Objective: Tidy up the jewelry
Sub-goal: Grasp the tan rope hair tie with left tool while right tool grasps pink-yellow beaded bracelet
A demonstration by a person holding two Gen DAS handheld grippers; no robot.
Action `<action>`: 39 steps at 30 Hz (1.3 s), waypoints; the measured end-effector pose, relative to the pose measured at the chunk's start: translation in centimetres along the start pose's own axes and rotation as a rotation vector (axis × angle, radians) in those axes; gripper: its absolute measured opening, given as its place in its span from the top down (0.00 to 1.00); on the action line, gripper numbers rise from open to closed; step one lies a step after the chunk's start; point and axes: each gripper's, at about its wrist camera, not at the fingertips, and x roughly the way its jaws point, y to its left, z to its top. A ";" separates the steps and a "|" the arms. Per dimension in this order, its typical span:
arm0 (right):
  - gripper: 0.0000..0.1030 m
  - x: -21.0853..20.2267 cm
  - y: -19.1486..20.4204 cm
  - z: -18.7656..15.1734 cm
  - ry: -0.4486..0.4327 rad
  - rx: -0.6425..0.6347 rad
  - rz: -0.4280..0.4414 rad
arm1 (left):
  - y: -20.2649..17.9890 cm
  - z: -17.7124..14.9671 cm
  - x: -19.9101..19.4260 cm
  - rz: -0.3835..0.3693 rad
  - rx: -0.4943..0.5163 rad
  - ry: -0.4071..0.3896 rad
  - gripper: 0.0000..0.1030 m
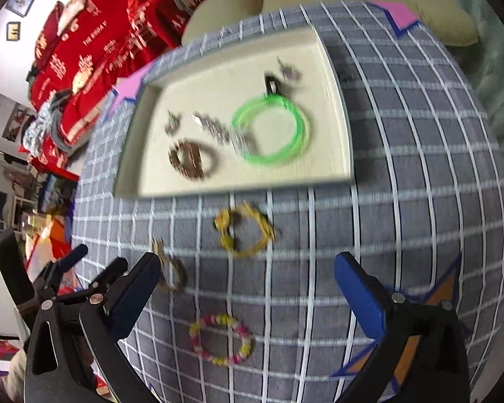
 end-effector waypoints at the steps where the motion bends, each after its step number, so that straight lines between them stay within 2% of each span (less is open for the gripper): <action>1: 0.00 0.3 -0.1 -0.6 0.013 0.003 -0.009 | -0.2 -0.3 0.2 -0.003 0.001 0.006 0.00; 10: 0.00 1.4 -0.7 -4.1 0.069 -0.008 -0.069 | -0.7 -1.6 1.5 -0.043 0.013 0.052 0.01; 12: 0.00 1.6 -0.6 -4.5 0.077 -0.019 -0.085 | -0.8 -1.7 1.7 -0.056 0.016 0.060 0.11; 15: 0.00 2.2 -0.3 -5.2 0.091 -0.039 -0.109 | -1.0 -1.6 2.2 -0.078 0.011 0.076 0.13; 17: 0.00 2.5 -0.1 -5.6 0.096 -0.051 -0.118 | -1.2 -1.6 2.4 -0.090 0.011 0.082 0.19; 22: 0.01 3.3 0.5 -6.4 0.104 -0.079 -0.146 | -1.4 -1.5 2.6 -0.107 0.005 0.085 0.20; 23: 0.03 3.4 0.6 -6.5 0.104 -0.086 -0.152 | -1.4 -1.5 2.6 -0.109 0.005 0.085 0.28; 24: 0.05 3.5 0.6 -6.6 0.106 -0.090 -0.156 | -1.6 -1.5 2.8 -0.116 0.005 0.091 0.30; 27: 0.17 4.0 0.9 -6.9 0.115 -0.109 -0.181 | -1.7 -1.4 2.9 -0.119 0.004 0.090 0.33; 31: 0.21 4.7 2.2 -7.4 0.101 -0.192 -0.257 | -2.2 -1.3 2.9 -0.121 0.010 0.088 0.36; 32: 0.21 4.9 2.6 -7.6 0.100 -0.214 -0.278 | -2.3 -1.3 2.9 -0.122 0.015 0.083 0.44; 34: 0.22 5.4 3.4 -8.1 0.097 -0.269 -0.333 | -2.8 -1.2 3.0 -0.135 0.019 0.082 0.51; 38: 0.34 5.8 4.8 -8.9 0.083 -0.301 -0.330 | -3.7 -1.0 2.9 -0.174 0.024 0.078 0.76; 39: 0.37 5.8 5.2 -9.1 0.081 -0.305 -0.329 | -3.9 -1.1 2.9 -0.174 0.026 0.075 0.78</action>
